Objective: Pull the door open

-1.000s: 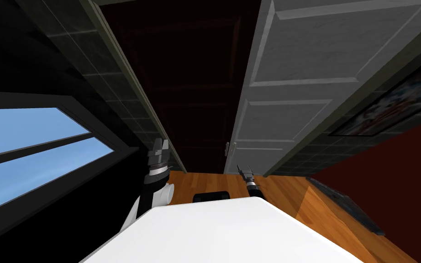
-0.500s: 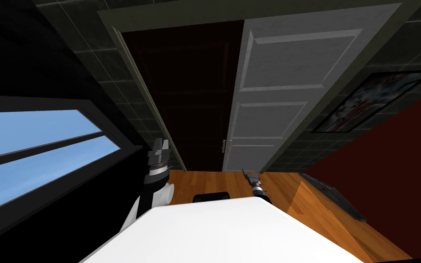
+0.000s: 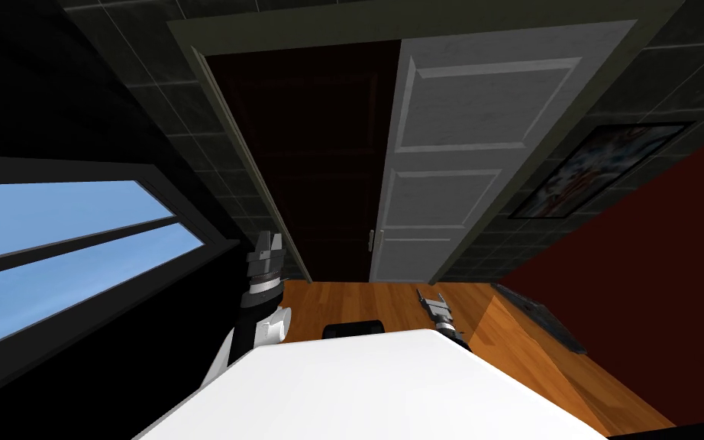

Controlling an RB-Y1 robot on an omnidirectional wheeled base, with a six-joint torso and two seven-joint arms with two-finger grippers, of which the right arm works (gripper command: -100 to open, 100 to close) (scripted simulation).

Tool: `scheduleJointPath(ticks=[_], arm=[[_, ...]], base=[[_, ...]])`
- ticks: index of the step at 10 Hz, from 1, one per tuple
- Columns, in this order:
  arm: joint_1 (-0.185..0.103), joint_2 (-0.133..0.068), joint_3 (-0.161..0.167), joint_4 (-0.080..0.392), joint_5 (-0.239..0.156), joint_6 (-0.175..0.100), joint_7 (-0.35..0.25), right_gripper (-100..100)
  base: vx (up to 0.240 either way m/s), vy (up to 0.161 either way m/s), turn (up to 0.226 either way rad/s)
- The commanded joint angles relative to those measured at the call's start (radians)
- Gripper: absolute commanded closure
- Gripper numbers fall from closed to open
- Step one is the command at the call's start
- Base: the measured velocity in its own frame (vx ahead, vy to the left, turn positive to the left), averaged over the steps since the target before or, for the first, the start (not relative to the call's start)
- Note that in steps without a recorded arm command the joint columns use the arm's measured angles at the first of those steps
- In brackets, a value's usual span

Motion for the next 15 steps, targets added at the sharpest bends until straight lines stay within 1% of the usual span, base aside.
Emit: scheduleJointPath(ticks=[1,2,4,5,7,8,9,10,12,15], arm=[[-0.009,-0.004,0.001,0.034,0.001,-0.018,-0.011,-100],[0.0,-0.011,-0.014,0.048,-0.008,-0.018,-0.011,-100],[0.007,-0.016,-0.029,0.062,-0.015,-0.018,-0.01,-100],[0.007,-0.016,-0.029,0.062,-0.015,-0.018,-0.01,-100],[0.019,-0.029,-0.067,0.096,-0.036,-0.018,-0.007,-100],[0.018,-0.031,-0.079,0.107,-0.043,-0.018,-0.006,-100],[0.003,-0.027,-0.092,0.117,-0.05,-0.017,-0.004,-100],[-0.008,-0.024,-0.095,0.119,-0.052,-0.017,-0.003,-100],[-0.031,-0.014,-0.093,0.116,-0.052,-0.016,-0.002,-100],[-0.078,0.008,-0.079,0.101,-0.046,-0.015,-0.001,-100]], base=[[-0.045,0.001,-0.002],[-0.044,-0.001,0.002],[-0.045,-0.011,0.009],[-0.026,-0.013,0.003],[-0.036,-0.027,0.058],[-0.015,-0.038,0.098],[0.087,-0.043,0.221],[0.159,-0.039,0.188],[0.175,-0.03,0.135],[0.2,-0.021,0.166]])
